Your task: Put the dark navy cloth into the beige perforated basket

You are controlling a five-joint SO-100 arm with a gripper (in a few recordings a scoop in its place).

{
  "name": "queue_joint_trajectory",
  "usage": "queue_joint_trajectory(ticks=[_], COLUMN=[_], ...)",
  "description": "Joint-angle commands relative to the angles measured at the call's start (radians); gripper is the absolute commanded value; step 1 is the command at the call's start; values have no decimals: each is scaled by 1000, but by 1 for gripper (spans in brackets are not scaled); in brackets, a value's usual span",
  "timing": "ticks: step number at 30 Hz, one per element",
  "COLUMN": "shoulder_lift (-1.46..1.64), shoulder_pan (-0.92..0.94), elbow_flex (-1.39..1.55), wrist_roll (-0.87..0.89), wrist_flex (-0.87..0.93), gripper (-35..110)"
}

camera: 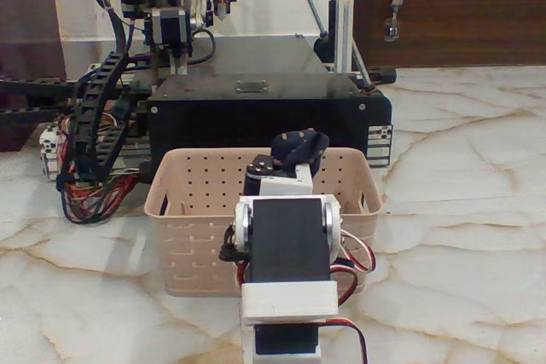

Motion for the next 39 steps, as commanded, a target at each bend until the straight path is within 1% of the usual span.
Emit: queue_joint_trajectory(ticks=[1,13,18,21,24,25,27,29,32,33,35,37,39], shoulder_lift=[23,23,23,15,-55,-66,-110,-147,-202,-224,-261,-302,-357], shoulder_pan=[-17,-11,-9,-5,-14,-18,-25,-25,-29,-32,-38,-43,-49], elbow_flex=[-2,-2,-5,-58,-158,-198,-285,-374,-497,-549,-600,-699,-787], wrist_roll=[-37,-28,-38,-26,-3,14,75,115,219,258,299,357,422], wrist_flex=[-44,-37,-71,-55,-38,-6,3,63,104,144,166,261,313], gripper=[0,0,0,0,0,0,0,0,0,0,0,0,0])
